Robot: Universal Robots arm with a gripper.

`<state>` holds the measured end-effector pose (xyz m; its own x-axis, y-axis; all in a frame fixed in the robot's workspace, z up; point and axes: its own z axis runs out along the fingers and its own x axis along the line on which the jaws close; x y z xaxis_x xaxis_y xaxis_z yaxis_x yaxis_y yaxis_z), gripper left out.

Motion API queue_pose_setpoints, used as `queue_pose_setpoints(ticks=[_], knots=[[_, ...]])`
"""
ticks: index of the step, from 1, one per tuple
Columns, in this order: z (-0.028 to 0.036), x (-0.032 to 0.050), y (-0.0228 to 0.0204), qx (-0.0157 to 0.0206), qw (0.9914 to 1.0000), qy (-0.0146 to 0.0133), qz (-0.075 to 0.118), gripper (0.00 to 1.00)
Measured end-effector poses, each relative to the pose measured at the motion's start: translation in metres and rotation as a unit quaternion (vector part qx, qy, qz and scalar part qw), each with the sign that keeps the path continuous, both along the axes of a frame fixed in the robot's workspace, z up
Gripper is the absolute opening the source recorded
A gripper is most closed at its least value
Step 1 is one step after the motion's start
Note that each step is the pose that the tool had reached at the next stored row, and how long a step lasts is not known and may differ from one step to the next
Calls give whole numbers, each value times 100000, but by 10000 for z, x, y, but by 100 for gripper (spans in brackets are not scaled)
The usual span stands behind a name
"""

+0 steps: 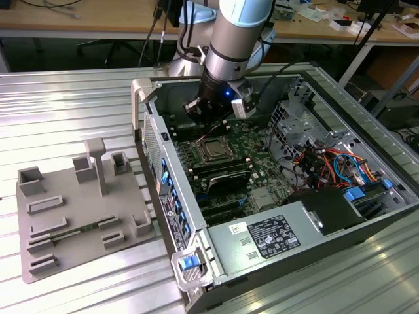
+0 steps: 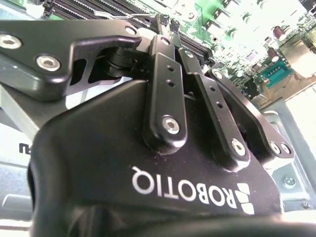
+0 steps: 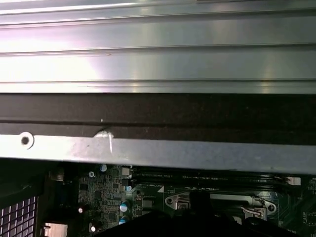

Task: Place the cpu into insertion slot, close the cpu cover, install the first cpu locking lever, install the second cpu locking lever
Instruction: 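Install the first cpu locking lever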

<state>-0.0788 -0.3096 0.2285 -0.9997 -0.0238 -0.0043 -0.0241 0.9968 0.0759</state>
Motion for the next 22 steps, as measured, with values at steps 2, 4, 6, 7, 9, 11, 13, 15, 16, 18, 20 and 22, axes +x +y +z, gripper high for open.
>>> queue_pose_setpoints(ticks=[2, 4, 6, 7, 9, 11, 13, 15, 16, 18, 20, 22], knots=[[-10, 0, 19, -1, 100000, -2, 181, 11], [-22, 0, 63, -149, 99999, -3, 417, 11], [-29, 0, 79, -407, 99996, 3, 817, 11], [-31, 0, 83, -512, 99993, 1, 1034, 11], [-38, 1, 87, -617, 99990, -1, 1308, 11], [-45, 5, 87, -625, 99987, 0, 1467, 11], [-55, 16, 88, -623, 99987, 2, 1515, 11], [-61, 29, 88, -631, 99986, 6, 1544, 11], [-65, 37, 88, -630, 99986, 3, 1559, 11], [-76, 65, 88, -624, 99985, 2, 1611, 11], [-85, 79, 88, -621, 99984, -3, 1676, 11], [-94, 94, 88, -629, 99982, 3, 1808, 11]])
